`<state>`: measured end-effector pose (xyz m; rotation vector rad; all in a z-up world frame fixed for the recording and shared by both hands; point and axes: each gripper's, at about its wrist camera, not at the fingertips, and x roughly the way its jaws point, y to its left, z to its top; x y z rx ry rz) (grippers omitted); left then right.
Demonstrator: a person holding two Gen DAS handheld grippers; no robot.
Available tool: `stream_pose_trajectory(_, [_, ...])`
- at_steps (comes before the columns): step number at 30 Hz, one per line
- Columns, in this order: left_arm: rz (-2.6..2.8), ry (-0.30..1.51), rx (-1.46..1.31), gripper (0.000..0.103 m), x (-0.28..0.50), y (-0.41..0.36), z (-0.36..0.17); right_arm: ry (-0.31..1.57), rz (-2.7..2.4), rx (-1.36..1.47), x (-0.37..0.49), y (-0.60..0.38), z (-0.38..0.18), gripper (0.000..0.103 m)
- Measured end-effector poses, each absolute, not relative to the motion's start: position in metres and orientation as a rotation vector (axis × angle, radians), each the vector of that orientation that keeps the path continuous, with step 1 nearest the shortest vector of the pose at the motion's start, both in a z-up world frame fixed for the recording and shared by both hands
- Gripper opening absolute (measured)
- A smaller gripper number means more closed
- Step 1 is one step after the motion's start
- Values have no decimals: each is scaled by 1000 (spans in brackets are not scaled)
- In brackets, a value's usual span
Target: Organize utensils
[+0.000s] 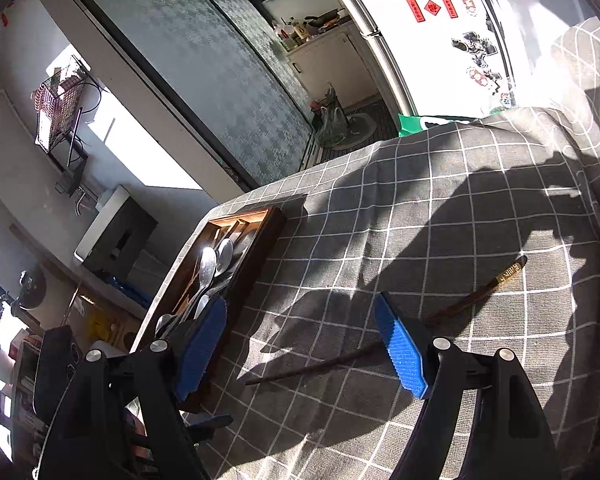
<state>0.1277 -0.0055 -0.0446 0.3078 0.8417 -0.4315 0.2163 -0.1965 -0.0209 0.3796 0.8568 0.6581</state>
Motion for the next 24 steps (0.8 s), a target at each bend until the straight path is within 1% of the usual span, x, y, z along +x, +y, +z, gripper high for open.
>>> stream_pose_trajectory(3, [-431, 863, 324, 61, 142, -20, -53, 868, 660, 411, 216, -208, -32, 77])
stream_pose_trajectory(6, [-429, 939, 234, 60, 162, -14, -61, 872, 673, 421, 213, -211, -36, 77])
stream_pose_trajectory(7, [-431, 954, 203, 51, 166, -10, -61, 872, 678, 419, 212, -212, -37, 77])
stream_pose_trajectory(8, [-414, 954, 216, 22, 168, -9, -60, 872, 678, 414, 211, -212, -36, 77])
stream_pose_trajectory(9, [-421, 963, 206, 12, 169, -7, -59, 875, 675, 412, 210, -212, -36, 77])
stream_pose_trajectory(11, [-425, 965, 198, 7, 167, -6, -59, 895, 663, 436, 210, -214, -39, 77])
stream_pose_trajectory(13, [-421, 962, 198, 5, 162, -8, -58, 939, 643, 474, 212, -214, -46, 77])
stream_pose_trajectory(16, [-424, 937, 162, 5, 157, -10, -50, 997, 672, 530, 213, -204, -58, 77])
stream_pose_trajectory(17, [-433, 931, 148, 5, 153, -12, -47, 1004, 691, 541, 213, -199, -60, 76])
stream_pose_trajectory(18, [-428, 919, 139, 5, 150, -12, -43, 1005, 701, 551, 213, -194, -61, 70])
stream_pose_trajectory(19, [-431, 916, 130, 5, 148, -13, -40, 1012, 696, 562, 213, -190, -63, 69])
stream_pose_trajectory(20, [-434, 909, 120, 5, 144, -13, -37, 1021, 683, 567, 215, -185, -65, 65])
stream_pose_trajectory(22, [-435, 902, 110, 5, 139, -13, -32, 1044, 639, 569, 218, -177, -72, 53])
stream_pose_trajectory(23, [-430, 893, 108, 5, 136, -13, -31, 1033, 620, 574, 219, -175, -72, 51])
stream_pose_trajectory(24, [-430, 892, 103, 5, 133, -12, -30, 1031, 603, 575, 220, -173, -72, 42])
